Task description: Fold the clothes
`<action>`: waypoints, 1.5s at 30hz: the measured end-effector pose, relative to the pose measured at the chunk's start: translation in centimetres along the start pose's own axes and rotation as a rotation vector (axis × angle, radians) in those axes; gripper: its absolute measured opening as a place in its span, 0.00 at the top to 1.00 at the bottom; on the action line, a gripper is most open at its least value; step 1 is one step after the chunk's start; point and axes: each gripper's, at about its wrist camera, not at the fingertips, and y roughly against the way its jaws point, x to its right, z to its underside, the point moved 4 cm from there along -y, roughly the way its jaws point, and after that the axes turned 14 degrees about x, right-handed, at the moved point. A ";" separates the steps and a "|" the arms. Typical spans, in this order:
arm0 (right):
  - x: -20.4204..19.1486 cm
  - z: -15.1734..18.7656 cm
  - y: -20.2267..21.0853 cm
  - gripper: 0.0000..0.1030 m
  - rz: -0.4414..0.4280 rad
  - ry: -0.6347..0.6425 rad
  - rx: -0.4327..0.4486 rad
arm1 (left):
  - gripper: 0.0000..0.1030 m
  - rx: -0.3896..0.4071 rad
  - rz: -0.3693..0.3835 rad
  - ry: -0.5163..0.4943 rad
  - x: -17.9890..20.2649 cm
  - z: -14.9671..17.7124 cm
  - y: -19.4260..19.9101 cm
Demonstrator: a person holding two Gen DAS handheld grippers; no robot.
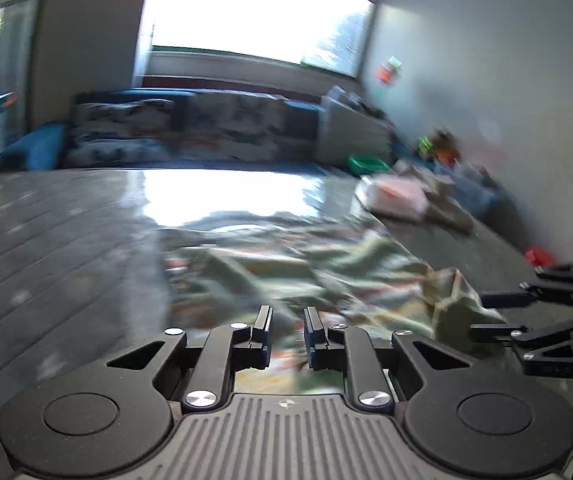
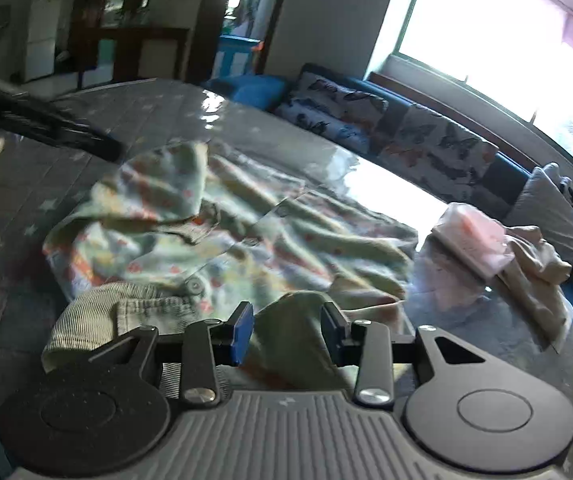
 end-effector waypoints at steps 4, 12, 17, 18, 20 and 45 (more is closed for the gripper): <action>-0.3 0.5 -0.9 0.64 -0.014 -0.003 -0.015 | 0.60 -0.054 -0.048 -0.123 2.2 0.6 -4.4; -1.2 1.6 -2.2 0.64 0.012 0.102 -0.034 | 0.55 -0.160 -0.151 -0.119 0.8 2.5 -9.2; -1.1 2.4 -2.8 0.72 0.028 0.146 -0.066 | 0.81 -0.149 -0.152 -0.088 -0.9 2.7 -8.3; -1.0 2.5 -2.7 0.81 0.030 0.143 -0.066 | 0.85 -0.147 -0.150 -0.076 -1.2 2.6 -8.2; -0.3 2.1 -2.2 0.87 0.038 0.102 -0.052 | 0.89 -0.139 -0.147 -0.047 -1.7 2.4 -7.7; 19.9 8.2 6.2 0.74 0.669 -0.354 -0.039 | 0.91 0.069 -0.434 0.349 -15.7 2.7 8.3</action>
